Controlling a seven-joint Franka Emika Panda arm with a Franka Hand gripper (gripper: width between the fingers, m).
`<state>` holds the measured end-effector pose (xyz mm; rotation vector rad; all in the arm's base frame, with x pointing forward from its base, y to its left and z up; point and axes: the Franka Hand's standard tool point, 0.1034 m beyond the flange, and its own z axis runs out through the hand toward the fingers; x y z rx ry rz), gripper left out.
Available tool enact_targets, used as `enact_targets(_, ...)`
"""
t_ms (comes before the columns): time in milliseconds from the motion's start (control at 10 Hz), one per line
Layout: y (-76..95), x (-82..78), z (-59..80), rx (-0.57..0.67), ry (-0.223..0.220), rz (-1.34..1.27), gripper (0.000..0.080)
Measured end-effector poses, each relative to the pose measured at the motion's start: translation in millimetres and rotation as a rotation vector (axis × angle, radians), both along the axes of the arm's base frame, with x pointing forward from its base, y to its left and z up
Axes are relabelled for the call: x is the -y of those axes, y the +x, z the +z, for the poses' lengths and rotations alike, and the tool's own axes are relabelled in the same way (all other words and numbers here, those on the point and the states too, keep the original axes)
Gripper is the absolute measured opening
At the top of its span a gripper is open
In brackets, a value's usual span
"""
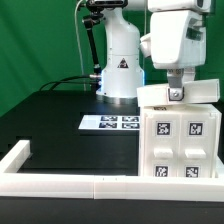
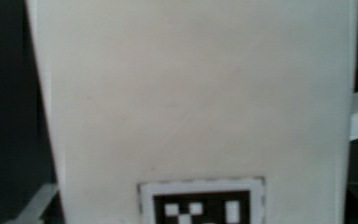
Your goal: Assemble cabinet
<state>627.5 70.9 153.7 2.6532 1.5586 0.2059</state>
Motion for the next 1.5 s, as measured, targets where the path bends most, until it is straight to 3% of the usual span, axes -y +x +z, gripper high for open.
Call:
enact_targets(600,-3.7,-6.1,0.1,0.009,0.124,-0.758,0.0558)
enact_targets(1400,-3.1,-4.3,-0.2,-0.005,0.210,-1.248,0.0558)
enact_targets(1500,-3.9,-5.4,0.8,0.002,0.261,-1.402,0.0558)
